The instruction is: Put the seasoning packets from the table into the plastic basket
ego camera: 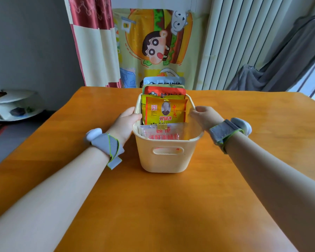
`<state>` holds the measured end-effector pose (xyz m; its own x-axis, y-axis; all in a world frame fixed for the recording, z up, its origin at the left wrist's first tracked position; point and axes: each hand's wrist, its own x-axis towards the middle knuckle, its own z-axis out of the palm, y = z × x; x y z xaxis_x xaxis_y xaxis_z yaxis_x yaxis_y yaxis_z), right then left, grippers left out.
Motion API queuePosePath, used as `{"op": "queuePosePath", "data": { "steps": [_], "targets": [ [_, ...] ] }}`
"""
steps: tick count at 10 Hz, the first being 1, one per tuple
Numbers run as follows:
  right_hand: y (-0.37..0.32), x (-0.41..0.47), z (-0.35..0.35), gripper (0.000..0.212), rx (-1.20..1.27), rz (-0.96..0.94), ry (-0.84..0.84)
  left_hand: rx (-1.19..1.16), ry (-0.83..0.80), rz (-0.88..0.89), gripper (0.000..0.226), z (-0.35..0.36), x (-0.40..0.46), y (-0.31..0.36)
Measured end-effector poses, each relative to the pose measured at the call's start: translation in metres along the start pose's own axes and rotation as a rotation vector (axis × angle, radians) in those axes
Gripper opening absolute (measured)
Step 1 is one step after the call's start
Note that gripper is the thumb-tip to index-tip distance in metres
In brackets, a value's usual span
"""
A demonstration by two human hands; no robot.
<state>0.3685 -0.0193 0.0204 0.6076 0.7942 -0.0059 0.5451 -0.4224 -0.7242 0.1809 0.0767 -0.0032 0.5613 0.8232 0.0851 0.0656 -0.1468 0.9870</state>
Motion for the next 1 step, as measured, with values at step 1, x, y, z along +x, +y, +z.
{"op": "queuePosePath", "data": {
  "steps": [1],
  "targets": [
    [-0.0021,-0.0149,-0.0045,0.032,-0.380,-0.137,0.167,0.236,0.126,0.044,0.033,-0.0099,-0.0070,-0.0031]
  ]
}}
